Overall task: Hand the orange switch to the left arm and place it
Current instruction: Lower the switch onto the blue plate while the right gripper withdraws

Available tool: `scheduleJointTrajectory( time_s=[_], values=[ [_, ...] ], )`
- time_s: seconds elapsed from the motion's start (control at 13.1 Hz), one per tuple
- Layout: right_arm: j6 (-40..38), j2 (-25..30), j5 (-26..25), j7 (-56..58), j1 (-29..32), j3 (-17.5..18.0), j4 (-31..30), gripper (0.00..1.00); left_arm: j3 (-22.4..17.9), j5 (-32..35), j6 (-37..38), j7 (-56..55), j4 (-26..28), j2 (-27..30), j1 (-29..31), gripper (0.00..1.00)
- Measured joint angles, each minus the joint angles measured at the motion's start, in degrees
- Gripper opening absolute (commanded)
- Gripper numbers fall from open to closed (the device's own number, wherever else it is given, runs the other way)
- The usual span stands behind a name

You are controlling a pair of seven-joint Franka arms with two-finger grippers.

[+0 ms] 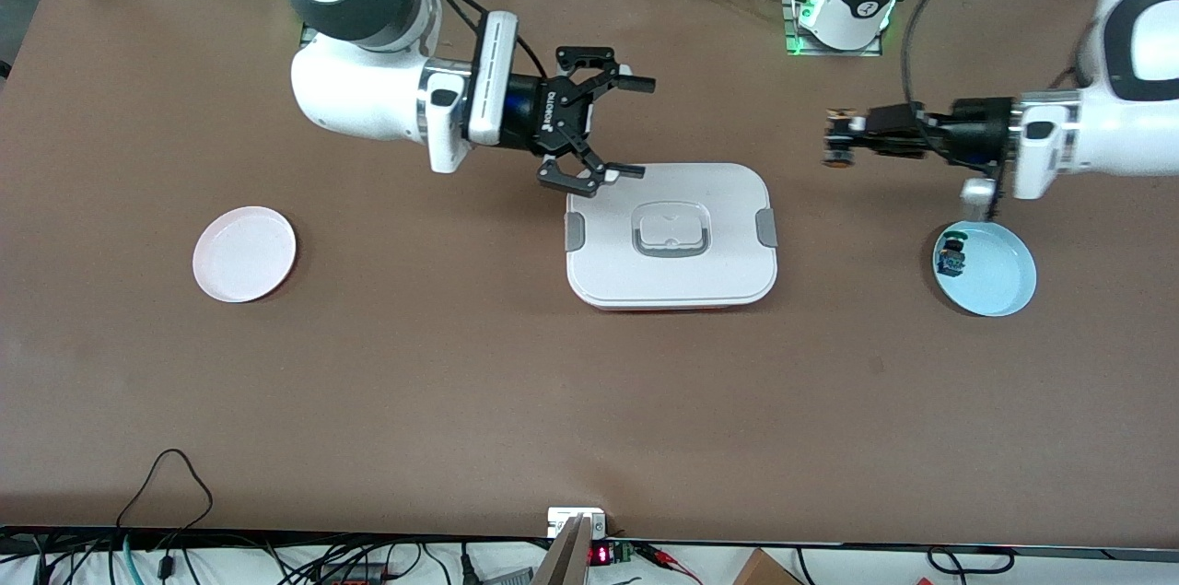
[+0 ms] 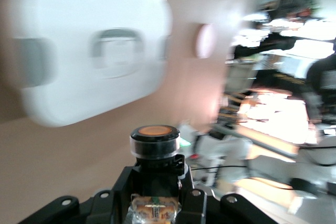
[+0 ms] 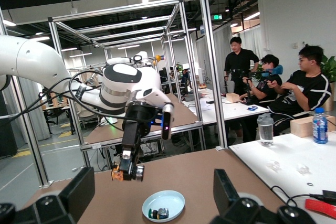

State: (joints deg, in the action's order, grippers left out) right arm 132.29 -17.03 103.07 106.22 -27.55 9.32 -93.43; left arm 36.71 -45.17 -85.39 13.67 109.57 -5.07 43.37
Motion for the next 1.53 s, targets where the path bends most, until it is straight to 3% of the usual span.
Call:
scheduleJointTrajectory(
  time_s=[0.31, 0.54, 0.77, 1.0, 1.53],
  values=[
    [-2.5, 2.8, -0.1, 0.1, 2.8, -1.0, -3.4, 1.0, 0.0, 32.6, -0.3, 0.7, -4.3, -3.4, 4.5, 0.0],
    [-11.5, 4.3, -2.6, 0.3, 3.5, -6.9, -6.3, 1.0, 0.1, 55.8, -6.4, 0.0, -4.1, -8.1, 4.3, 0.0],
    [-22.2, 4.5, -7.0, 0.2, 4.3, -13.9, -7.0, 1.0, -0.1, 73.1, -12.9, -5.8, -4.1, -17.9, 4.6, 0.0],
    [-30.3, 4.5, -13.1, -2.5, 6.4, -18.2, -7.5, 1.0, -0.1, 81.2, -17.1, -9.4, -4.4, -25.3, 4.8, 0.0],
    [-35.6, 4.8, -33.1, -23.1, 8.2, -26.2, -7.7, 1.0, -0.1, 85.8, -26.7, -9.5, -4.8, -30.8, 5.1, 0.01]
  ],
)
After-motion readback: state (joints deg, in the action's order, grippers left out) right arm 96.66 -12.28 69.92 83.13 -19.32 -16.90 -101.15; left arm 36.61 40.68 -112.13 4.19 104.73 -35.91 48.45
